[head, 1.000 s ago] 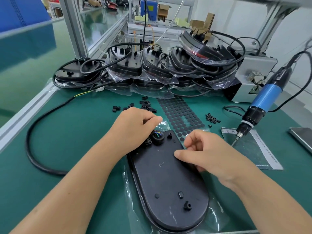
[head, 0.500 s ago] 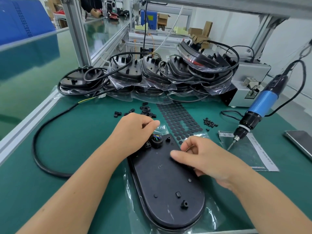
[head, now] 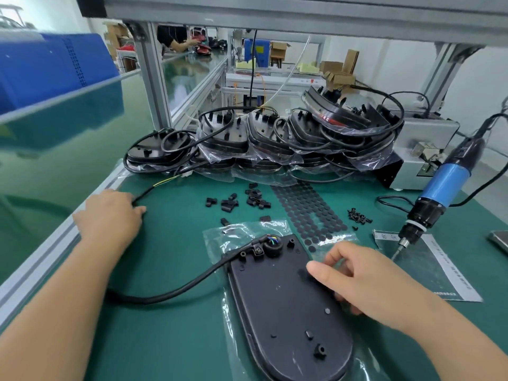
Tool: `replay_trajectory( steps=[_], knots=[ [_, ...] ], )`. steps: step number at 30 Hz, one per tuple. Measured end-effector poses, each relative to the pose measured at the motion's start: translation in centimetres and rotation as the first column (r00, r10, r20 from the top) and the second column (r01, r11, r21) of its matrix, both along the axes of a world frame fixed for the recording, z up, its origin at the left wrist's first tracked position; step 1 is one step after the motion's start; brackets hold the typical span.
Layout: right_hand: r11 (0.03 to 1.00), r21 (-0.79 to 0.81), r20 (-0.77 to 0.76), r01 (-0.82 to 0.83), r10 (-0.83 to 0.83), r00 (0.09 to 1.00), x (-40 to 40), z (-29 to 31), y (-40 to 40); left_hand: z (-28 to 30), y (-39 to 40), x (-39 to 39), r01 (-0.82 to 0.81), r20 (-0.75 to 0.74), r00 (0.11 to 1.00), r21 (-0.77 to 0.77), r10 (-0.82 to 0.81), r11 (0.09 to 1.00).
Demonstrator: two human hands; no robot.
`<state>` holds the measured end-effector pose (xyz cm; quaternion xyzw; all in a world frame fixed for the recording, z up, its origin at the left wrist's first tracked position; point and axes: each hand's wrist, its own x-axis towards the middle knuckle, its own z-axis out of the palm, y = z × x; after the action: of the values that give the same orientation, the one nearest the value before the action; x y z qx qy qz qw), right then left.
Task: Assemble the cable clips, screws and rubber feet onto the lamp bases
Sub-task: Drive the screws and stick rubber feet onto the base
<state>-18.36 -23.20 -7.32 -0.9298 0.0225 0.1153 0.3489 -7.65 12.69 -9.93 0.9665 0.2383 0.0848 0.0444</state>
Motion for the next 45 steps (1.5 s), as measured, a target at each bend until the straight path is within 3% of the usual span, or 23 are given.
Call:
replay_trajectory(
  steps=[6,8,10,14,18,20,22,24,27,30,34,36,37,39,41,42,43,45],
  knots=[
    [0.992,-0.108,-0.051,-0.068,0.063,0.997,-0.6,0.4,0.6,1.5,1.8,-1.4,0.095,0.132,0.99,-0.294,-0.058,0.951],
    [0.991,-0.115,-0.032,-0.069,0.066,0.997,-0.5,0.4,0.7,2.3,1.6,-2.7,0.21,0.251,0.963,-0.463,-0.1,0.861],
    [0.989,-0.126,-0.018,-0.072,0.071,0.997,-0.4,0.5,0.8,3.5,0.5,-4.1,0.361,0.399,0.909,-0.605,-0.123,0.709],
    [0.986,-0.145,0.02,-0.083,0.087,0.996,-0.1,0.8,1.4,6.3,-3.4,-5.5,0.612,0.562,0.767,-0.491,-0.312,0.62],
    [0.968,-0.224,0.012,-0.115,0.121,0.993,-0.1,1.2,1.7,7.3,-8.2,-5.9,0.777,0.4,0.624,-0.407,-0.671,0.48],
    [0.96,-0.256,0.002,-0.113,0.117,0.993,-0.3,1.2,1.4,6.5,-10.1,-6.4,0.821,0.349,0.549,-0.399,-0.76,0.41],
    [0.986,-0.156,0.004,-0.063,0.064,0.998,-0.4,0.8,0.7,5.1,-11.7,-7.1,0.863,0.389,0.49,-0.345,-0.78,0.37],
    [0.995,0.087,-0.069,-0.042,0.048,0.996,-0.2,0.3,0.1,3.6,-12.8,-8.0,0.871,0.413,0.482,-0.318,-0.773,0.374],
    [0.905,0.409,-0.258,0.119,-0.011,0.966,-0.3,0.5,-0.8,2.1,-13.7,-9.4,0.884,0.346,0.456,-0.282,-0.82,0.372],
    [0.886,0.455,-0.307,0.088,0.063,0.95,-0.3,1.1,-1.3,1.6,-14.6,-9.8,0.911,0.35,0.401,-0.254,-0.847,0.326],
    [0.977,0.146,-0.182,-0.157,0.183,0.966,-0.2,1.3,0.4,2.5,-15.5,-9.1,0.916,0.342,0.386,-0.247,-0.857,0.315],
    [0.981,0.07,-0.172,-0.18,0.19,0.967,0.1,1.2,0.8,2.5,-15.3,-9.0,0.888,0.422,0.453,-0.295,-0.785,0.354],
    [0.984,0.05,-0.176,-0.171,0.178,0.968,0.2,1.2,0.9,2.3,-14.9,-9.0,0.859,0.469,0.513,-0.294,-0.719,0.42],
    [0.987,0.022,-0.182,-0.16,0.161,0.97,0.4,1.3,0.9,1.5,-14.0,-9.3,0.725,0.519,0.654,-0.219,-0.551,0.653],
    [0.988,0.028,-0.181,-0.15,0.153,0.972,0.6,1.1,1.0,0.8,-13.5,-10.0,0.496,0.445,0.806,-0.147,-0.39,0.856],
    [0.989,0.046,-0.186,-0.143,0.15,0.971,0.7,1.1,1.1,0.4,-13.4,-10.3,0.42,0.379,0.86,-0.15,-0.34,0.895],
    [0.988,0.071,-0.195,-0.134,0.146,0.97,0.8,1.0,1.2,-0.1,-13.4,-10.6,0.397,0.332,0.887,-0.194,-0.32,0.897],
    [0.984,0.139,-0.218,-0.115,0.144,0.965,0.9,0.7,1.6,-0.7,-13.6,-10.9,0.437,0.334,0.887,-0.382,-0.319,0.814]
  ],
)
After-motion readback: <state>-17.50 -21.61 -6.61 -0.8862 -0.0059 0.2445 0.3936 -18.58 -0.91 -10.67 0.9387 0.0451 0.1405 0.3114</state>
